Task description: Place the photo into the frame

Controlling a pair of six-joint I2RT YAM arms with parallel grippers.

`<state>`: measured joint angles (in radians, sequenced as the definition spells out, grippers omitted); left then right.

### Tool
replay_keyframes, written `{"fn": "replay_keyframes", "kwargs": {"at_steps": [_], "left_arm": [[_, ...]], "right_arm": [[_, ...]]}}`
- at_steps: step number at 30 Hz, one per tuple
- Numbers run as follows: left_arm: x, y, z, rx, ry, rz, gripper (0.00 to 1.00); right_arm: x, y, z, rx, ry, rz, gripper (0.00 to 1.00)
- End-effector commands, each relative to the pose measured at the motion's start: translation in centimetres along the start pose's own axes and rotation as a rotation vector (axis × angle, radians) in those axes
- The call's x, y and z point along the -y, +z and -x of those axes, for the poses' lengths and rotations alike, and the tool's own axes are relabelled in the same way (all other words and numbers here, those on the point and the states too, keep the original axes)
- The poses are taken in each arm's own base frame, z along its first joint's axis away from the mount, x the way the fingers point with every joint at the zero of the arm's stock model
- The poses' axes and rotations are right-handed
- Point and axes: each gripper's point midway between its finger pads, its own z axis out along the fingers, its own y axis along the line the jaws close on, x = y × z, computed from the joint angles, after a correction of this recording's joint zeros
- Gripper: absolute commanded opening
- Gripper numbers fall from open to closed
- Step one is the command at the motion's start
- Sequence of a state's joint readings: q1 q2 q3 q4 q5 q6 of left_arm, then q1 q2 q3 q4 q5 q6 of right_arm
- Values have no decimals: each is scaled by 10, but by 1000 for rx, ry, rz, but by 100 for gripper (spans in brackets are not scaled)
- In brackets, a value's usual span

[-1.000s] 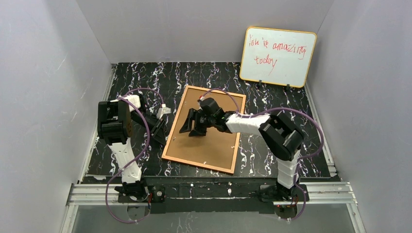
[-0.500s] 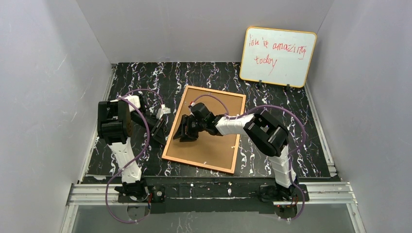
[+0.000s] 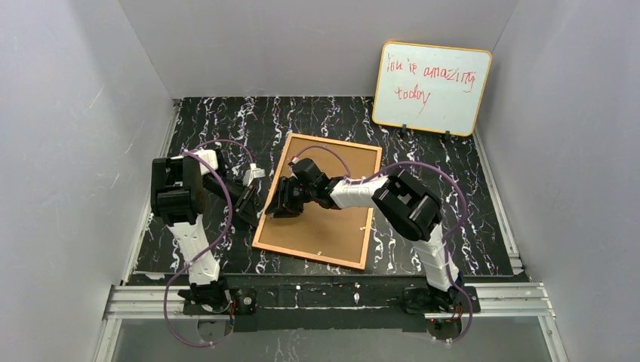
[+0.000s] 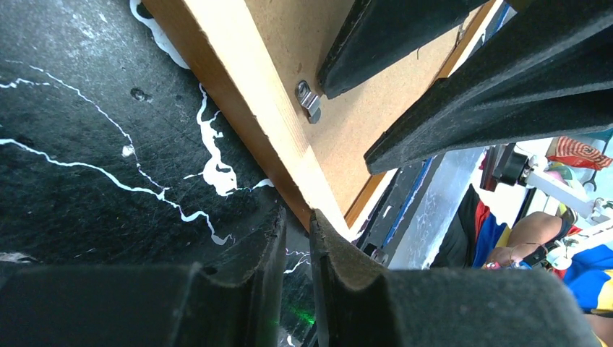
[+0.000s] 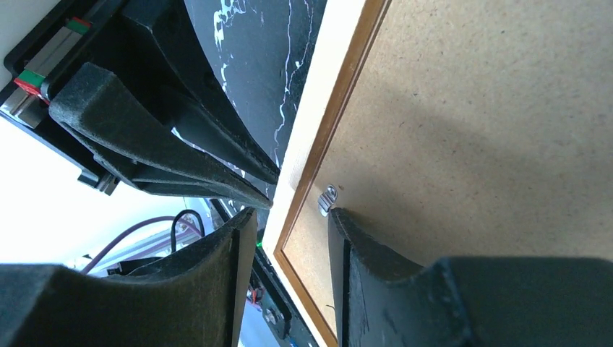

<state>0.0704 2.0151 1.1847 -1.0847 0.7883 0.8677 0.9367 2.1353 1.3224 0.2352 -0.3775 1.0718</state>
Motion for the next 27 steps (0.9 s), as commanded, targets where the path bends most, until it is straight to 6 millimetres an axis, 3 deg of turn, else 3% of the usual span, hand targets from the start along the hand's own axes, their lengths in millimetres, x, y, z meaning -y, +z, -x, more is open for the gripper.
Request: {"fn": "replay_keyframes", "kwargs": {"at_steps": [1,27], "left_arm": [[-8,-1,-2,-11,52,54,17],[-8,0,-3,-8,74,65,16]], "right_arm": [[-10,7,3,3,-20,25,49],[0,22,6,1,-15,-7,45]]}}
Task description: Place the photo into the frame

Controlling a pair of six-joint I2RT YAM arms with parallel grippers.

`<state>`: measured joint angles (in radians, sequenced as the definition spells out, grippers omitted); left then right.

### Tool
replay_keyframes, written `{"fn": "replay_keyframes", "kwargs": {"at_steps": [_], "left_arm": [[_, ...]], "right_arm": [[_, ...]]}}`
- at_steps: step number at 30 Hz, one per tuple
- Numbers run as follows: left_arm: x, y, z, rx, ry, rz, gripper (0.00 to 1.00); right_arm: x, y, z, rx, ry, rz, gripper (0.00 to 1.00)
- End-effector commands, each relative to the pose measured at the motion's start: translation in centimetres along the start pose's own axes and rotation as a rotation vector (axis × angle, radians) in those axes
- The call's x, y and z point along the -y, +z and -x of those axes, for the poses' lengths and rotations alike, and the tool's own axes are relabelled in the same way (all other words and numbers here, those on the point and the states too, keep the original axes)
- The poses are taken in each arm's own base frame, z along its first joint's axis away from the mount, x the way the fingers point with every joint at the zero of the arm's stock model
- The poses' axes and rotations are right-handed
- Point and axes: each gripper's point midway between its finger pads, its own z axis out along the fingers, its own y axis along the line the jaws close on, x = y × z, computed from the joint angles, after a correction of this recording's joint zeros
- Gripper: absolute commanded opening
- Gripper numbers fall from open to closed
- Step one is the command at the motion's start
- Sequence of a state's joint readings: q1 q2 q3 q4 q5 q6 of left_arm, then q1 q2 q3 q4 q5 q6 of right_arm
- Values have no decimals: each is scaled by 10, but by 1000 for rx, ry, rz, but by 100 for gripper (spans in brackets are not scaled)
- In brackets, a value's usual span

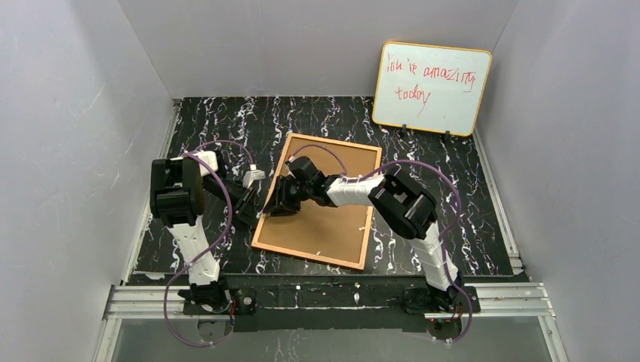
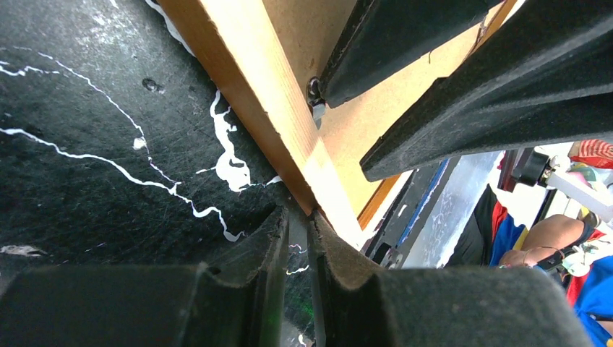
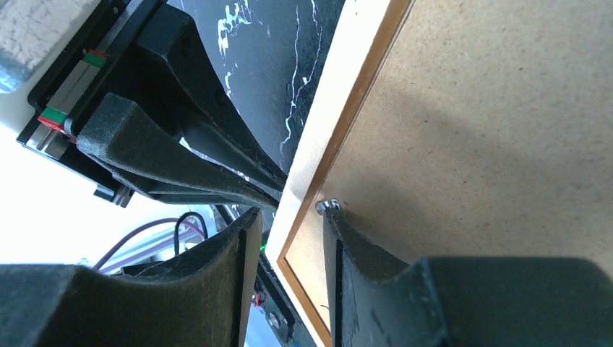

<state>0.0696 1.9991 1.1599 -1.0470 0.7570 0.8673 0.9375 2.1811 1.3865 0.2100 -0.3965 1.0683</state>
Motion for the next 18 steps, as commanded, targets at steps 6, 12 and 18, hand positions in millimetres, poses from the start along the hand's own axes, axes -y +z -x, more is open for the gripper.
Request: {"fn": "replay_keyframes", "kwargs": {"at_steps": [6,12,18], "left_arm": [[-1,-1,1,4,52,24,16],[5,-5,7,16,55,3,16],[8,-6,9,27,57,-2,16]], "right_arm": [[-5,5,3,49,-21,-24,46],[-5,-16,-9,108,-6,-60,51],[2,-7,-11,119,8,-90,51]]}}
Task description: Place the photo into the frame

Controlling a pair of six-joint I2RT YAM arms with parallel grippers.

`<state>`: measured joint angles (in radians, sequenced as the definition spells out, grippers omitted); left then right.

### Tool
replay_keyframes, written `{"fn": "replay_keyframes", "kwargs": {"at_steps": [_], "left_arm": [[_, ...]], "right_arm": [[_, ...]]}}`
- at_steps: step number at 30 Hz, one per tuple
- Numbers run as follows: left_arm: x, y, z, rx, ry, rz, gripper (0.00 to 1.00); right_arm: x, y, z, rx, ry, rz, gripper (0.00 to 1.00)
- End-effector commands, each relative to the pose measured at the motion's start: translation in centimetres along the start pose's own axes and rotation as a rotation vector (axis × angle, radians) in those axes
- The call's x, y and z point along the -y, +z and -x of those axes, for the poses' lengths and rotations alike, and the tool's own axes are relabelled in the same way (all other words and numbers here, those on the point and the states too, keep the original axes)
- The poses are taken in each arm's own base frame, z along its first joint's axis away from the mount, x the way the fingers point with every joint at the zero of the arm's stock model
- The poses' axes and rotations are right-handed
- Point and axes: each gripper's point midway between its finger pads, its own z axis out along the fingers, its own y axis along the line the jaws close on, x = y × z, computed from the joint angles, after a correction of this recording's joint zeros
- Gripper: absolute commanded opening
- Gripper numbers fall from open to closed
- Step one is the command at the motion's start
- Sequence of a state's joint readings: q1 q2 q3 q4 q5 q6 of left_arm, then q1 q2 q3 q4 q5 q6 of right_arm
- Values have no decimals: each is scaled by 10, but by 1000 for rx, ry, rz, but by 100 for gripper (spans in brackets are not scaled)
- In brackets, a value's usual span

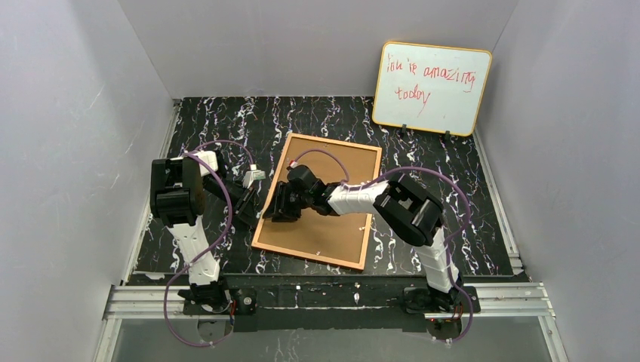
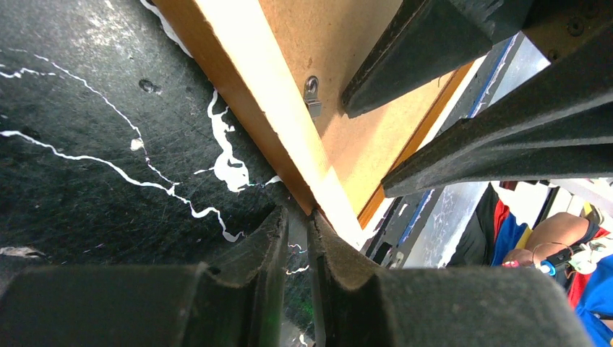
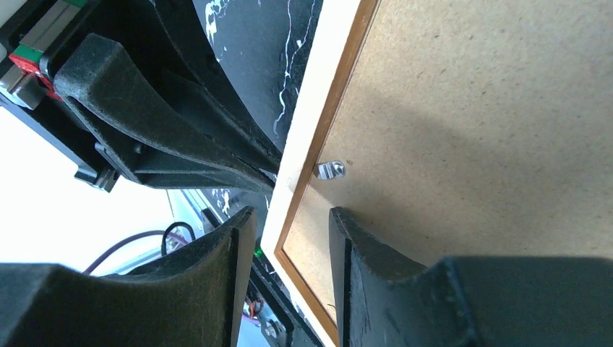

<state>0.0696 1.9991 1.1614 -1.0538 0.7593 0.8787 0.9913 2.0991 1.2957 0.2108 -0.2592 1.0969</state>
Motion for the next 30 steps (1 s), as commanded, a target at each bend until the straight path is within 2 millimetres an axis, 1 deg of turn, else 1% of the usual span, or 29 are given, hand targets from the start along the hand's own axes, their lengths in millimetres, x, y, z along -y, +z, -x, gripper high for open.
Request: {"fn": "replay_keyframes", "kwargs": {"at_steps": [1,6,12,14,18,24,27,30], "left_arm": [[8,-5,8,27,50,3,16],[8,-4,5,21,50,0,16],[9,-3,2,17,66,1,16],[10,-3,2,16,64,-1,16],[10,-2,2,13,64,-7,16],[11,0,4,11,65,-15,16],[11,-1,5,9,71,-9,16],[12,-6,6,3,83,4,16]], "right_arm": [[1,2,6,50,6,-28,51],[3,8,15,83,2,-43,49],[10,15,23,109,9,-60,46],[12,17,24,107,21,-59,46],[10,22,24,95,35,-49,45],[13,22,24,104,55,-61,43],[10,21,26,107,54,-51,43],[3,12,29,115,49,-33,43]]}}
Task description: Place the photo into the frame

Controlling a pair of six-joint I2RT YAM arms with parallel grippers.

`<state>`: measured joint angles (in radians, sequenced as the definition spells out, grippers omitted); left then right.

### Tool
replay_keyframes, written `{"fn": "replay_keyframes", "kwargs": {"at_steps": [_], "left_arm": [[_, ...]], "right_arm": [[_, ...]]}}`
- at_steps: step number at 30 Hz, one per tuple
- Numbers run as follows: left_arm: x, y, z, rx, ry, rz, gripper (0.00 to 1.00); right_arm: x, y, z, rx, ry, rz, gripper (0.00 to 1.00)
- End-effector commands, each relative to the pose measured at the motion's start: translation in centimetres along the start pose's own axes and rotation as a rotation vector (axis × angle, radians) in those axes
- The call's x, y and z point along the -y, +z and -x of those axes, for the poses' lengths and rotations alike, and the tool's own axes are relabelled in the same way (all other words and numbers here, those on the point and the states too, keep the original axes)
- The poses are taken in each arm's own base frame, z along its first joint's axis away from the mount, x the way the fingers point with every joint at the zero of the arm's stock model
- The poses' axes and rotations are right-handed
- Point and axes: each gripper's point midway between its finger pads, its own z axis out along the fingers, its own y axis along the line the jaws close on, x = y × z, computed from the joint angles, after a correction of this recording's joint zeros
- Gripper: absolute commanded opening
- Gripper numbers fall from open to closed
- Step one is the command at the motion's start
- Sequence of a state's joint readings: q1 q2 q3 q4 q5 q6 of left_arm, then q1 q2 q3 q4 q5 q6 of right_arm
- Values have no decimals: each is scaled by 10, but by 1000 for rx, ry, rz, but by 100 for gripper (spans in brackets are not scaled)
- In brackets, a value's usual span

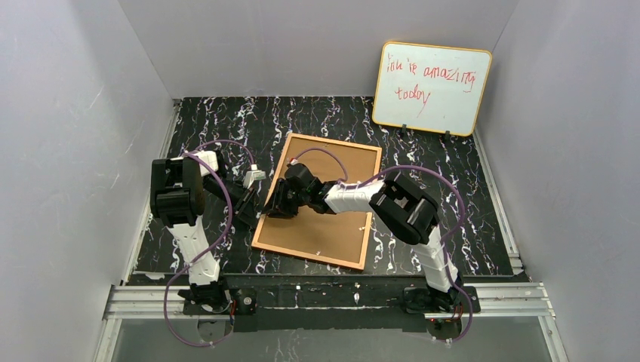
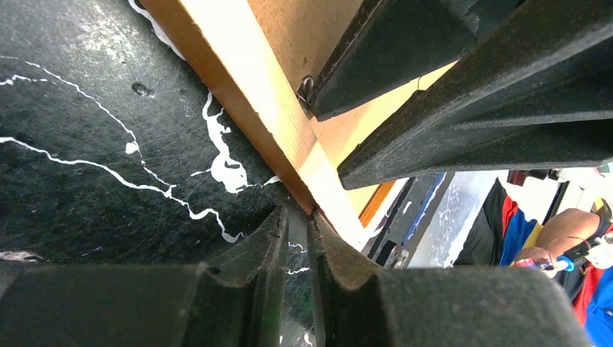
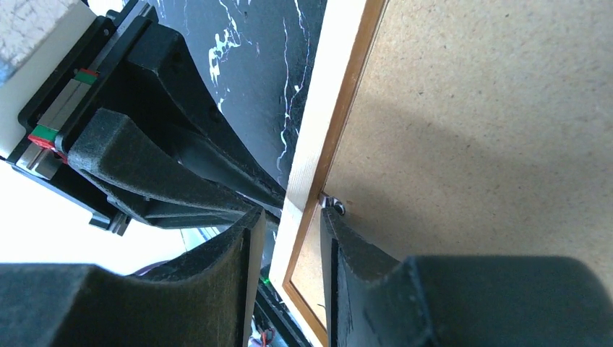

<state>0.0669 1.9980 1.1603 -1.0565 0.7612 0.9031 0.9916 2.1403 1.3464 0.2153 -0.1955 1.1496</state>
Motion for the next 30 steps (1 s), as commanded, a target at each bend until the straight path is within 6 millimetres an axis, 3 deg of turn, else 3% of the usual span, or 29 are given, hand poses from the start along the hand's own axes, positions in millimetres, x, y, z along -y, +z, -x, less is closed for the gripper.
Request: {"fn": "replay_keyframes", "kwargs": {"at_steps": [1,4,7,14,18,23,30], "left_arm": [[11,-9,8,3,62,12,16],[8,-24,22,38,62,24,16],[1,-41,43,105,35,29,25],[-12,-40,85,207,-22,-9,34],[-15,-28,102,222,-54,-60,35],[-16,-18,122,240,-53,-56,36],[-23,-10,119,217,-64,-50,23]], "right_arm": [[0,-5,17,61,-1,-7,44],[-11,-28,38,100,-5,48,49],[-15,-48,65,143,-31,78,56],[15,-64,126,183,-53,34,59],[36,-60,156,200,-57,2,57],[49,-49,178,195,-47,4,57],[53,-20,192,167,-53,8,55]]}}
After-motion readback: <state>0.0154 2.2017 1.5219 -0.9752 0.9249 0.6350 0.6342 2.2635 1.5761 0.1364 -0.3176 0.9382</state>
